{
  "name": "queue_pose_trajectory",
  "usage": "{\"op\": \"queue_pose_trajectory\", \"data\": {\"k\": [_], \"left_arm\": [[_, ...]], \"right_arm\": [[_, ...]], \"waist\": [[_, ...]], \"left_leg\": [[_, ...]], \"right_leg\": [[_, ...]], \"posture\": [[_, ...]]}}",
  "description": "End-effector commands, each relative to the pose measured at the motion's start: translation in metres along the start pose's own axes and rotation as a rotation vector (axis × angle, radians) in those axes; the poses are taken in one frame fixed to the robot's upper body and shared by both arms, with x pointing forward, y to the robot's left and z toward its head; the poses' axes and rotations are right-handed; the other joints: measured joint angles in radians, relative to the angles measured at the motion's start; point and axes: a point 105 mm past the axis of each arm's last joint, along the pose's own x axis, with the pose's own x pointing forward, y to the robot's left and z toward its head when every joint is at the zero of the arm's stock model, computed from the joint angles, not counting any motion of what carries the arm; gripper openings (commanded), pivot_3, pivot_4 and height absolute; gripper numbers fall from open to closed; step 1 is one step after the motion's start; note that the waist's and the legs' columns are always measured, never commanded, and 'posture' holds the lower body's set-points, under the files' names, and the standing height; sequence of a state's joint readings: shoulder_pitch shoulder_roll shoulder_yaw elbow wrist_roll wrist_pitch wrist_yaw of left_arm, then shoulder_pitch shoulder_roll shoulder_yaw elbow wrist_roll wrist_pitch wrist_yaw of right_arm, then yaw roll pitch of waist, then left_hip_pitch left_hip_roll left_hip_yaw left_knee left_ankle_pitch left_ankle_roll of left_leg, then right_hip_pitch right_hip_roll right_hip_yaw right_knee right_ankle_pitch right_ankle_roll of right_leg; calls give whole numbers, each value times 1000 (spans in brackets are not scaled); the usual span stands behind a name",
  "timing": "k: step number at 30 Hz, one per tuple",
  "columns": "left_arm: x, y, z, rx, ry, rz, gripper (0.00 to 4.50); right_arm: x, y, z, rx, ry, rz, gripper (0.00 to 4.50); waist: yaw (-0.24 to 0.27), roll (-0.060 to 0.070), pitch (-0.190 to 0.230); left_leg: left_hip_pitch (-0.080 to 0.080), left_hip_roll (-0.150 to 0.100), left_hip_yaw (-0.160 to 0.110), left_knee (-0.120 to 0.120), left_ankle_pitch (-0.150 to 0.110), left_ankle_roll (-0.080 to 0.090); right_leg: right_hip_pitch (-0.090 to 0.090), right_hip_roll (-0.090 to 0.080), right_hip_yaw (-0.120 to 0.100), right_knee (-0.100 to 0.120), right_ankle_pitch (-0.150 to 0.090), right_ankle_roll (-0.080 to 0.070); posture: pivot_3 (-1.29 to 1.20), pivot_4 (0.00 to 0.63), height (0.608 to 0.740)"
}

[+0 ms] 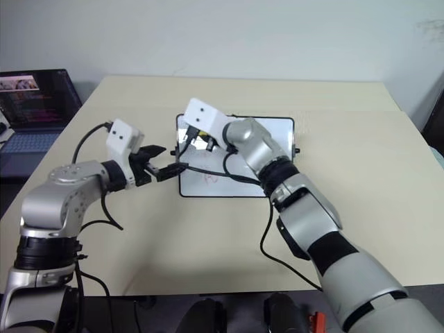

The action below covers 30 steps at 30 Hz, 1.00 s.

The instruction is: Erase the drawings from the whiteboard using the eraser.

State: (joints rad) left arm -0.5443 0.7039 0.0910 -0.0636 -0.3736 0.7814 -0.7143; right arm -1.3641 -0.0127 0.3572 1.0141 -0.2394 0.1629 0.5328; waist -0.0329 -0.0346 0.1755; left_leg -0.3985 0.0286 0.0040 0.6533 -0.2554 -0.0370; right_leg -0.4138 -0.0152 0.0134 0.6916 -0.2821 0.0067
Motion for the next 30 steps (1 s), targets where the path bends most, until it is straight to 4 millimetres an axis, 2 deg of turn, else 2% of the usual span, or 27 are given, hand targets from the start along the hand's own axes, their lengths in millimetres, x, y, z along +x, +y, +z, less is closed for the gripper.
{"op": "queue_pose_trajectory", "data": {"k": [1,5,9,13,17,19,27,30], "left_arm": [[-3,-4,10,27,-31,-12,4500],[-3,-5,9,26,-29,-14,4500],[-3,-7,9,25,-28,-16,4500],[-3,-8,9,26,-24,-19,4500],[-2,-10,9,27,-23,-25,4500],[-2,-10,9,28,-22,-27,4500],[-1,-11,8,31,-19,-27,4500],[-1,-11,8,31,-20,-27,4500]], "right_arm": [[-3,2,-17,-20,69,46,1289],[-5,11,-36,-91,134,102,1289],[-4,9,-29,-127,116,79,1289],[-3,-4,9,-71,-22,-5,1289],[-3,-9,25,-48,-81,-48,1289],[-2,-6,25,-56,-78,-44,1289],[11,31,14,-117,-37,49,1289],[10,21,14,-153,-37,-16,1288]], "waist": [[0,0,0],[0,0,0],[0,0,0],[0,0,0],[-1,0,0],[-1,0,0],[-2,0,0],[-2,0,0]], "left_leg": [[0,0,0,0,0,0],[0,0,0,2,0,0],[2,0,-1,8,0,0],[4,0,-2,8,0,0],[2,1,-2,8,0,0],[-1,1,-2,8,0,0],[-2,1,-1,7,0,0],[-2,1,-1,7,0,0]], "right_leg": [[0,0,0,0,0,0],[0,0,0,2,0,0],[2,0,-1,6,0,-1],[5,1,-1,6,2,-2],[3,1,-1,6,2,-2],[0,1,-1,5,2,-2],[-1,1,0,4,2,-2],[-1,1,0,5,2,-2]], "posture": [[0,150,740],[0,150,740],[0,150,740],[0,150,740],[0,150,740],[0,150,740],[0,150,740],[0,150,740]]}}
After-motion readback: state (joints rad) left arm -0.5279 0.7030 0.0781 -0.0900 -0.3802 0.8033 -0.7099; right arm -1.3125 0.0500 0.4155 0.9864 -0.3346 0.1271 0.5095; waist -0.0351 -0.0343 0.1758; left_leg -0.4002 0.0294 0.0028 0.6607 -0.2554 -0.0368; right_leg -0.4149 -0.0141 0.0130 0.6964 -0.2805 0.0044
